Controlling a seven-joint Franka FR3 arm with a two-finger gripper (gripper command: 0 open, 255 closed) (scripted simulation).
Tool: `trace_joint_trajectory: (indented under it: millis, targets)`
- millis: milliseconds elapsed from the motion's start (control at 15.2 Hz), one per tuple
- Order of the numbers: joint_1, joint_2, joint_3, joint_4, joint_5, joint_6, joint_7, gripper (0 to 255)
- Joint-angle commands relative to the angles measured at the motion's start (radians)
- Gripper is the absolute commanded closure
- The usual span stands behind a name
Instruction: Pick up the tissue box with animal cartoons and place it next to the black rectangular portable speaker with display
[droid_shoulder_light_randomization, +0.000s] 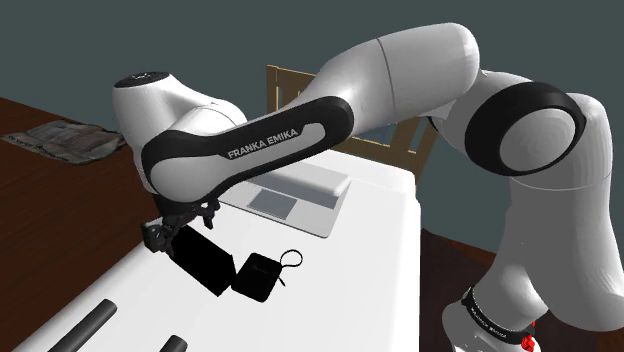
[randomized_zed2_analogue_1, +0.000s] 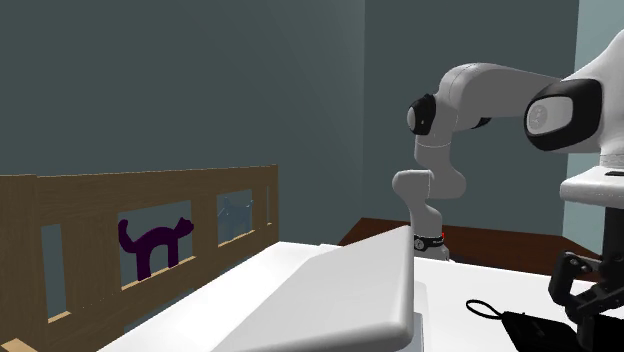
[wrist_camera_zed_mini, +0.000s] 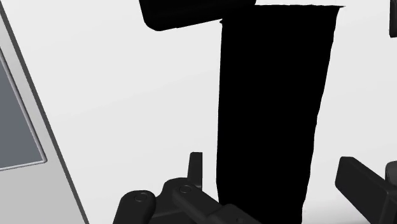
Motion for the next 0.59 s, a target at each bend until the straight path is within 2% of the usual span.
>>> trace_joint_trajectory:
  millis: [0,66,528]
  targets:
    - [0.001,-0.012,0.002,0.041,0.004,-0.054,-0.003,0]
    - [0.001,-0.018,0.003,0.06,0.006,-0.077,-0.005,0]
    - [0.001,-0.018,0.003,0.06,0.006,-0.077,-0.005,0]
